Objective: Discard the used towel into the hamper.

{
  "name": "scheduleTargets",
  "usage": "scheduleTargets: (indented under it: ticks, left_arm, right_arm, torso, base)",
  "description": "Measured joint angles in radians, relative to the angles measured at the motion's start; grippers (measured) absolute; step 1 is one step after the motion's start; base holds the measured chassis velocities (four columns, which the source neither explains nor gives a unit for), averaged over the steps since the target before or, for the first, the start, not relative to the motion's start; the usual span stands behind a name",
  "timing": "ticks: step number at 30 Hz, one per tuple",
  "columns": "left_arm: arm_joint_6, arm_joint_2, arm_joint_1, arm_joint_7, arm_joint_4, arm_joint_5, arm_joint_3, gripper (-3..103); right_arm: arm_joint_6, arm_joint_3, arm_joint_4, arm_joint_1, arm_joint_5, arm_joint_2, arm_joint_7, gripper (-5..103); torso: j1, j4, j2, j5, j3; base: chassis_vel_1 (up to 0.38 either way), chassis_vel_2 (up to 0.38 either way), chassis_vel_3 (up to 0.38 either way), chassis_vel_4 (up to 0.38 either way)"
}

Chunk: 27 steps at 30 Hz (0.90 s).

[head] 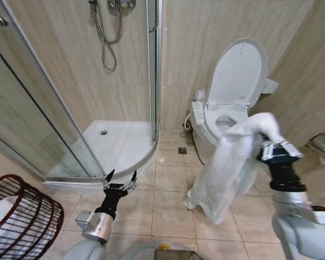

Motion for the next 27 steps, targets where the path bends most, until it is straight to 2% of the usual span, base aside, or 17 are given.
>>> scheduleTargets:
  ticks: [5,12,27]
  left_arm:
    - [0.0,0.0,0.0,0.0,0.0,0.0,0.0,100]
    - [0.0,0.0,0.0,0.0,0.0,0.0,0.0,100]
    - [0.0,0.0,0.0,0.0,0.0,0.0,0.0,100]
  right_arm:
    - [-0.001,0.045,0.055,-0.013,0.048,0.032,0.026,2]
    - [-0.001,0.07,0.073,0.023,0.067,0.025,0.081,2]
    - [0.0,0.094,0.091,0.022,0.072,0.025,0.09,2]
  torso:
    - [0.0,-0.0001,0.002,-0.0001,0.001]
    - [0.006,0.0001,0.025,-0.0001,0.019]
    - [0.022,0.0,0.087,-0.0001,0.065]
  base:
    - [0.0,0.0,0.0,0.0]
    - [0.0,0.0,0.0,0.0]
    - [0.0,0.0,0.0,0.0]
